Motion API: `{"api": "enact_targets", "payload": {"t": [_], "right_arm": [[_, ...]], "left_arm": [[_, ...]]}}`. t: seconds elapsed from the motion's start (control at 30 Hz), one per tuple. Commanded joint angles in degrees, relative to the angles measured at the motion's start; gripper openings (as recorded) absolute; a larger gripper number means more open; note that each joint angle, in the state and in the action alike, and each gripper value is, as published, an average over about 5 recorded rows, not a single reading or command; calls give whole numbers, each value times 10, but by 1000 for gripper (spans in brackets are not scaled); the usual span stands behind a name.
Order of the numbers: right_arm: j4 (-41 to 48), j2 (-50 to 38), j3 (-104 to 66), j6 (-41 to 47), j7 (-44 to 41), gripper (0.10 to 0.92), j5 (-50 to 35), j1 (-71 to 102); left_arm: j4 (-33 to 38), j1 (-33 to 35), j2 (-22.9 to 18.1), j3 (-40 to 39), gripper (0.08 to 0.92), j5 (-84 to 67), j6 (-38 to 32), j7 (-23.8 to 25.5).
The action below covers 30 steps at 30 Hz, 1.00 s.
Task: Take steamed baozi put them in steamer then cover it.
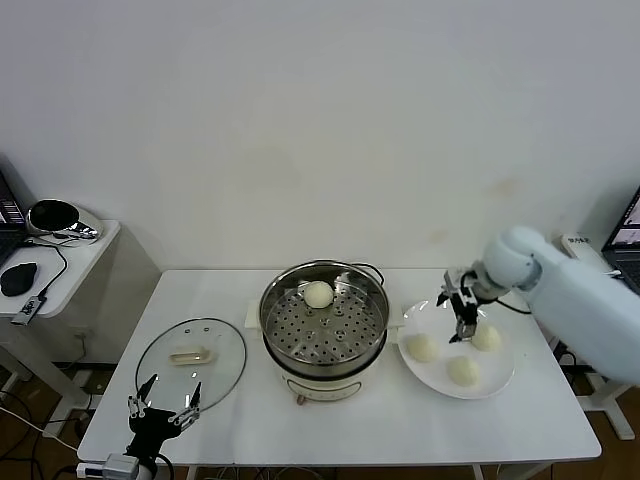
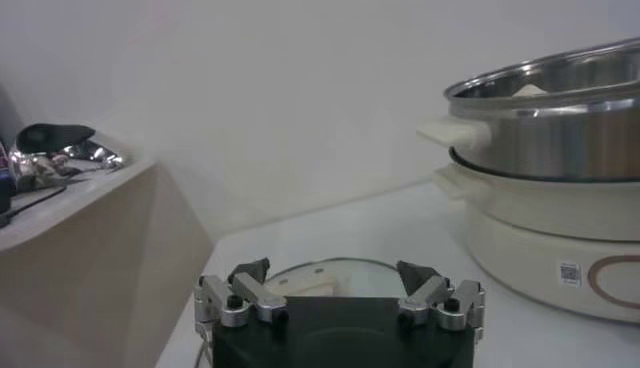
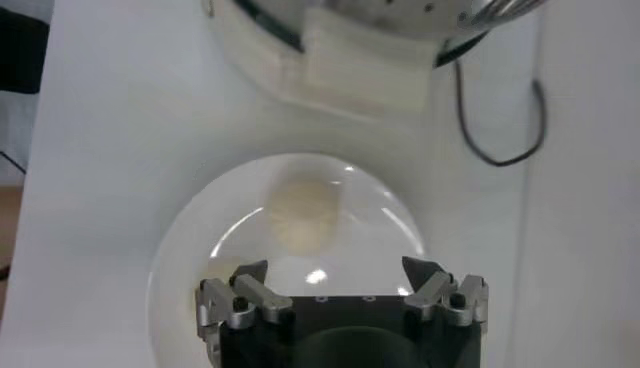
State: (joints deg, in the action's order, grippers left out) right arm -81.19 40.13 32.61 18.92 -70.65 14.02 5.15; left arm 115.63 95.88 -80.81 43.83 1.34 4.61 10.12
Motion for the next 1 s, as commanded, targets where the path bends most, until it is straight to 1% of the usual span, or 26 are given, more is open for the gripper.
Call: {"api": "enact_targets", "payload": {"t": [0.03, 0.6, 1.0], "right_arm": [[32, 27, -7, 8, 44, 823, 15, 48], [108, 86, -6, -9, 89, 823, 23, 62], [133, 105, -4, -14, 89, 823, 37, 63]], "left_arm": [[-5, -1, -1, -1, 823, 1, 1, 1], [-25, -10, -1, -1, 823, 2, 2, 1], [-31, -11, -1, -1, 823, 1, 3, 1]]}}
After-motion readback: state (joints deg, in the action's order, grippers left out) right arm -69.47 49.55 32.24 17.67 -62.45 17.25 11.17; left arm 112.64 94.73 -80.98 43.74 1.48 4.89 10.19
